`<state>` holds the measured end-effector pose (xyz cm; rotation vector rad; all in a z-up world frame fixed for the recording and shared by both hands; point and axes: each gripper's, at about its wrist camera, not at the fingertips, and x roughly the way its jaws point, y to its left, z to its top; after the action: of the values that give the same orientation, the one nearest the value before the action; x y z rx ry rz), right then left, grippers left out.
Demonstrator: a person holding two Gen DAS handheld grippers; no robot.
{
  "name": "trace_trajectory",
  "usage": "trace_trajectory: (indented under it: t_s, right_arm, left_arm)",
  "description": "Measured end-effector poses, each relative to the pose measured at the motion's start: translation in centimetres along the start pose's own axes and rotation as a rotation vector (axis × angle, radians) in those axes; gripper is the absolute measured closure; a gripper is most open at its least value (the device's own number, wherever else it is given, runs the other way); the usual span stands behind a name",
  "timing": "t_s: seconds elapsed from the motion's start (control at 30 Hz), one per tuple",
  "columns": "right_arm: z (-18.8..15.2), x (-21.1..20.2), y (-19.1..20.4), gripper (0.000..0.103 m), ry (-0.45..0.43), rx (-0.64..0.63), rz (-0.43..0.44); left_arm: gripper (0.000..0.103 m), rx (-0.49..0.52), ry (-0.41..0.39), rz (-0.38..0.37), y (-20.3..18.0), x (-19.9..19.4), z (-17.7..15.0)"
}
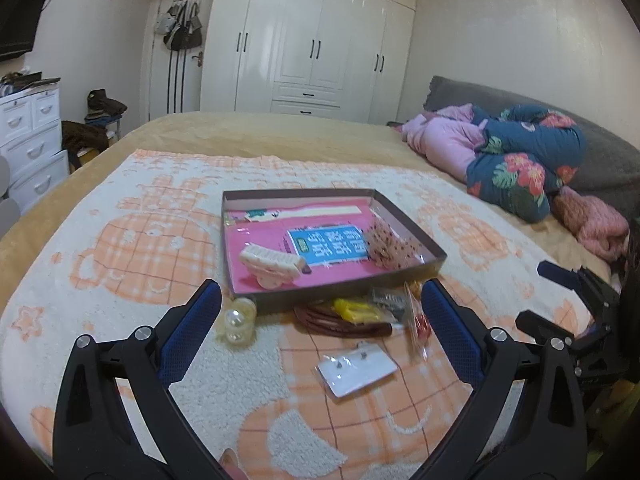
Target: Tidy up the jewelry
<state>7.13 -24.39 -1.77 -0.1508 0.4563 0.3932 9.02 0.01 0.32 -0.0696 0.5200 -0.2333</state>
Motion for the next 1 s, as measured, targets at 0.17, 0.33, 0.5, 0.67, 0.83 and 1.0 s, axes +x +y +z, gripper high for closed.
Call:
trace_trajectory:
  t_s: [0.17, 0.33, 0.5, 0.67, 0.83, 1.0]
  right_arm:
    - [-0.7, 0.0, -0.4, 0.006, 0.011, 0.002, -0.009]
    - [-1.1, 0.1, -0.9, 0.006, 0.017, 0.012, -0.028]
    - [-1.5, 0.6, -1.7, 0.006, 0.031, 0.034, -0.046]
    - [-2.1, 1.2, -2.5, 0.006, 0.05, 0.055, -0.063]
    - [-2.7, 1.7, -3.1, 0.006, 0.063, 0.066, -0.075]
    - [-3.2, 2.6, -3.6, 0.006, 0.088, 0.08, -0.074]
  left_arm:
    - [0.011, 0.026, 0.027, -0.011, -1.0, 0.6, -0.7]
    - [0.011, 0.044, 0.047, -0.016, -1.7, 1.1, -1.1]
    - [0.011, 0.055, 0.064, -0.014, -2.2, 1.8, -1.5]
    - [0.011, 0.062, 0.077, -0.017, -2.6, 2.3, -1.8]
    - [0.011, 0.071, 0.098, -0.019, -2.9, 3.3, -2.2]
    - [0.011, 0.075, 0.122, -0.019, -3.0, 4.7, -2.5]
